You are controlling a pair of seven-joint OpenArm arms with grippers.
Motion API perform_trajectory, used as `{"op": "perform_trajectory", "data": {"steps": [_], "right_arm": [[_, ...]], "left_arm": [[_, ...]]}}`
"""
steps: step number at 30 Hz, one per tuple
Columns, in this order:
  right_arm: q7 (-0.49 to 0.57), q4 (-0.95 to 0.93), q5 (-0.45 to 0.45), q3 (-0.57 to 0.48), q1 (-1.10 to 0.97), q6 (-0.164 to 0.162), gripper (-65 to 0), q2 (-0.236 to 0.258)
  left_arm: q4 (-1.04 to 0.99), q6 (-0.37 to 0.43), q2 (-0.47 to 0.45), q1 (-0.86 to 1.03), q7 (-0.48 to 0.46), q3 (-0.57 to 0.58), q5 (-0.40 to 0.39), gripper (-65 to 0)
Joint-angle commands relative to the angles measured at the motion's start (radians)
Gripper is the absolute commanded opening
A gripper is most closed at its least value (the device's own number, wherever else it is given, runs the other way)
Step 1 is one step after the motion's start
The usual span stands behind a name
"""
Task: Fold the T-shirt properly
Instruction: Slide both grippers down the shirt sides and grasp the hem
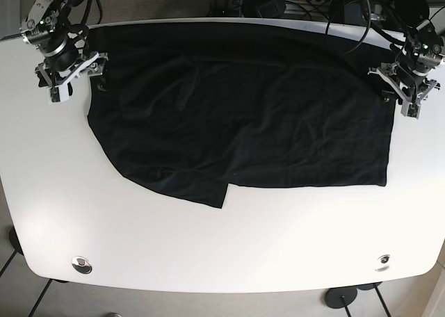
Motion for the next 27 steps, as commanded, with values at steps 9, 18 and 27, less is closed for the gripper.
{"op": "perform_trajectory", "data": {"steps": [9, 18, 27], "right_arm": [[0.022, -0.344, 0.011, -0.117, 0.342, -0.004, -9.7, 0.131], [0.280, -0.868, -0.079, -0.356, 0.673, -0.004, -9.7, 0.179], [0.415, -1.011, -0.122, -0.477, 0.723, 0.004, -10.6, 0.160]], "left_arm": [[-0.180, 0.002, -0.085, -0.241, -0.018, 0.096, -0.005, -40.0], [-0.287, 0.002, -0.106, -0.327, -0.024, 0.098, -0.005, -40.0], [-0.398, 0.063, -0.129, -0.396, -0.181, 0.093, 0.111, -39.6]]}}
